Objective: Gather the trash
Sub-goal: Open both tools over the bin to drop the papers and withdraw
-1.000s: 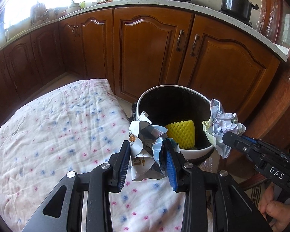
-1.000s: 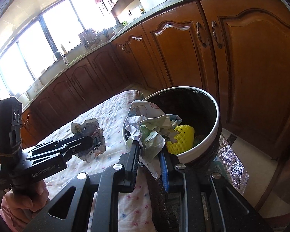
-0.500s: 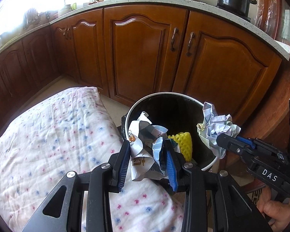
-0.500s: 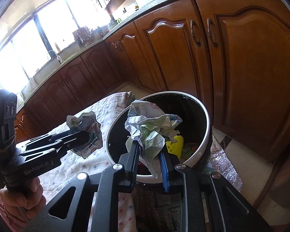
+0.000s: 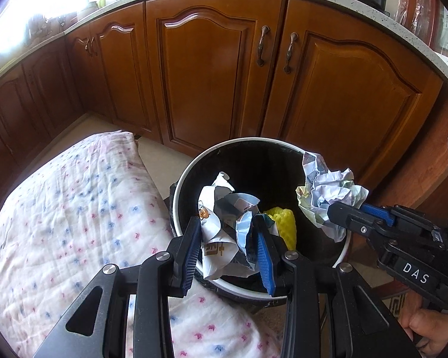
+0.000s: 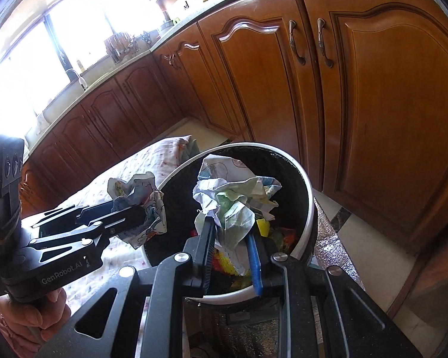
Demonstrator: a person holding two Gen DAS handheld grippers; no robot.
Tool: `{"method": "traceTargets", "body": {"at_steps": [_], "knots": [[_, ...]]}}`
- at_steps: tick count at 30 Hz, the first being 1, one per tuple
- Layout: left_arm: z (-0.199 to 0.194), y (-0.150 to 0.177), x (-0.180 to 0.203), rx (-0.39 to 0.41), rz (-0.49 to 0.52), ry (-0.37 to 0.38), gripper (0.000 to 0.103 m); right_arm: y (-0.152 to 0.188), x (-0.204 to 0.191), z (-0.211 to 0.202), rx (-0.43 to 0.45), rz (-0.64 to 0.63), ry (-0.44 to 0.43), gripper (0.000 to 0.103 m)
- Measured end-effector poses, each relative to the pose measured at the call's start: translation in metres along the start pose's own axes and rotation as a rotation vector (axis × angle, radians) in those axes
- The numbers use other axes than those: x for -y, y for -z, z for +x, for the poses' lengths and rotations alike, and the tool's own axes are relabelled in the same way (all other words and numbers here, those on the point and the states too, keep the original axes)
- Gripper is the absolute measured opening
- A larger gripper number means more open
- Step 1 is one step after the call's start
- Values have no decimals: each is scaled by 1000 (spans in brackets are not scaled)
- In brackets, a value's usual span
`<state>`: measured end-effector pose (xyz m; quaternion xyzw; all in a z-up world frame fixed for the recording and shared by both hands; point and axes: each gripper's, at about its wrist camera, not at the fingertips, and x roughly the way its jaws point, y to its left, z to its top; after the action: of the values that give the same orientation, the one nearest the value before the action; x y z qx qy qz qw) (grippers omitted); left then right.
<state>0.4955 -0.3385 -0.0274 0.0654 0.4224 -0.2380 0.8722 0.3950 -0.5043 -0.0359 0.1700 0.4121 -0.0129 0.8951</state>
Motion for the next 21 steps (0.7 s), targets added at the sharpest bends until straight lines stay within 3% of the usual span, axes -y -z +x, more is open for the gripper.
{"method": "traceTargets", "body": {"at_steps": [21], "knots": [[40,-23,16,-103,16,-1,36,-14,6,27,-114,-32,32,24]]}}
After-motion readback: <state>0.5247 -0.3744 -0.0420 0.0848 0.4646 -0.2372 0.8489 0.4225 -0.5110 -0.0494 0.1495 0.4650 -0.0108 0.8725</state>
